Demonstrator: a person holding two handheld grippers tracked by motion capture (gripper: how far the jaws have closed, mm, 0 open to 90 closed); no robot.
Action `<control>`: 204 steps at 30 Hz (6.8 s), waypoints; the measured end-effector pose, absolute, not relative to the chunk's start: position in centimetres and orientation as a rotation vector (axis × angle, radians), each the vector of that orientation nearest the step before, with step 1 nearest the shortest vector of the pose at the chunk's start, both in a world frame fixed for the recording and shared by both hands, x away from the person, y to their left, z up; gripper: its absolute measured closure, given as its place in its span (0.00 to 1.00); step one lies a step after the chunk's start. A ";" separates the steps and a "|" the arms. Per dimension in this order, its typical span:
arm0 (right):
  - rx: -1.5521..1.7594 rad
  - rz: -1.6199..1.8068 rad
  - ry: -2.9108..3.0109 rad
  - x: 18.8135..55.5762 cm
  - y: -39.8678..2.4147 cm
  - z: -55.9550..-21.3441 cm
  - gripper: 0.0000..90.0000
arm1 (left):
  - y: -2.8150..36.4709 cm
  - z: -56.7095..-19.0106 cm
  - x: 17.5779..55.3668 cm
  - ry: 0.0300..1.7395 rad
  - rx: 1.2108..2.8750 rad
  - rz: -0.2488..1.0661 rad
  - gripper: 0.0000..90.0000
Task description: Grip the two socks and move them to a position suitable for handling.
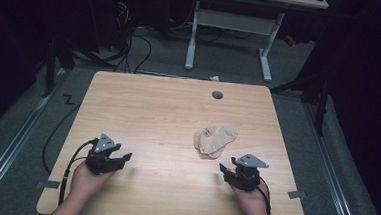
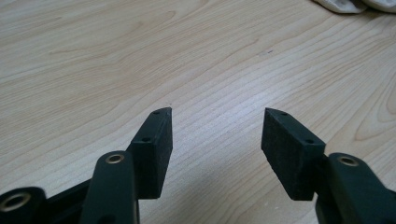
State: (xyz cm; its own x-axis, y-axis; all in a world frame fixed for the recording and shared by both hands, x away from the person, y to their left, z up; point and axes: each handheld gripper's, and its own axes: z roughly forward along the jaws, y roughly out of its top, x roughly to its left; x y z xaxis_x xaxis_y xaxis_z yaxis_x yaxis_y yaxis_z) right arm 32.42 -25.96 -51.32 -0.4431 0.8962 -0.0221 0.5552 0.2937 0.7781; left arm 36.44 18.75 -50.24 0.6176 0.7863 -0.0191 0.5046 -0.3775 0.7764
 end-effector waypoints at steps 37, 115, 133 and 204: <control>1.263 1.114 2.150 38.0 -21.2 -47.9 0.39 | 19.0 -50.5 36.3 1.006 2.069 0.458 0.48; 1.218 1.326 2.121 36.5 -23.4 -45.6 0.92 | 20.5 -50.0 35.5 1.027 2.000 0.446 0.48; 1.101 1.385 2.100 33.7 -21.8 -43.0 0.92 | 20.0 -49.9 36.2 1.020 1.974 0.443 0.49; 1.173 1.280 2.320 33.1 -17.6 -50.2 0.87 | 11.4 -50.9 32.5 0.723 2.113 0.271 0.54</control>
State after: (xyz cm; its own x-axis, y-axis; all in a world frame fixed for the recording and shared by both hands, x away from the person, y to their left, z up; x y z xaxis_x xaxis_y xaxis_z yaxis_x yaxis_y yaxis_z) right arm 33.14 -17.57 -50.22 -0.6477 0.7451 0.1588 0.5318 0.2930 0.7946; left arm 32.54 11.43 -50.86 0.8084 0.5850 -0.0660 0.3976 -0.4599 0.7940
